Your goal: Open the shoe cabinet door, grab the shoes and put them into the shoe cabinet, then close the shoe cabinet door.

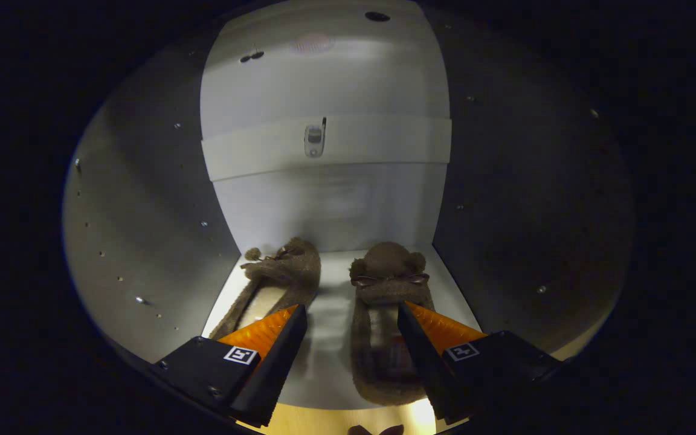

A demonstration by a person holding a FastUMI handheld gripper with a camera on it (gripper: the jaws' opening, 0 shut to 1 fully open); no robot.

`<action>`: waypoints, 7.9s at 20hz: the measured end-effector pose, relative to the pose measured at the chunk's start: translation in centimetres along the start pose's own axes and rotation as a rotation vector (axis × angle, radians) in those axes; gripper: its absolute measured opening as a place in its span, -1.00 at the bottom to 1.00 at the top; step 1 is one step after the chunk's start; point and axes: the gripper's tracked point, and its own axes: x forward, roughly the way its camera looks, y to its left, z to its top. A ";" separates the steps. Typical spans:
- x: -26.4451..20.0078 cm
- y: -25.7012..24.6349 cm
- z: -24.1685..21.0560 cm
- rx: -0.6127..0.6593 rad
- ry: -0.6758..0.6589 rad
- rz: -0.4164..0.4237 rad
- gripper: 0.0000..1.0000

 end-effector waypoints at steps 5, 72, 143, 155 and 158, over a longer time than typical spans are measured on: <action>-7.8 1.3 3.0 -0.004 -0.189 0.033 0.94; -40.9 -13.8 -3.9 0.014 -0.352 -0.061 0.92; -37.1 -1.0 -2.2 -0.060 -0.425 0.078 0.96; -37.2 -1.3 -2.0 -0.059 -0.422 0.089 0.96; -37.1 -1.3 -1.9 -0.062 -0.425 0.089 0.96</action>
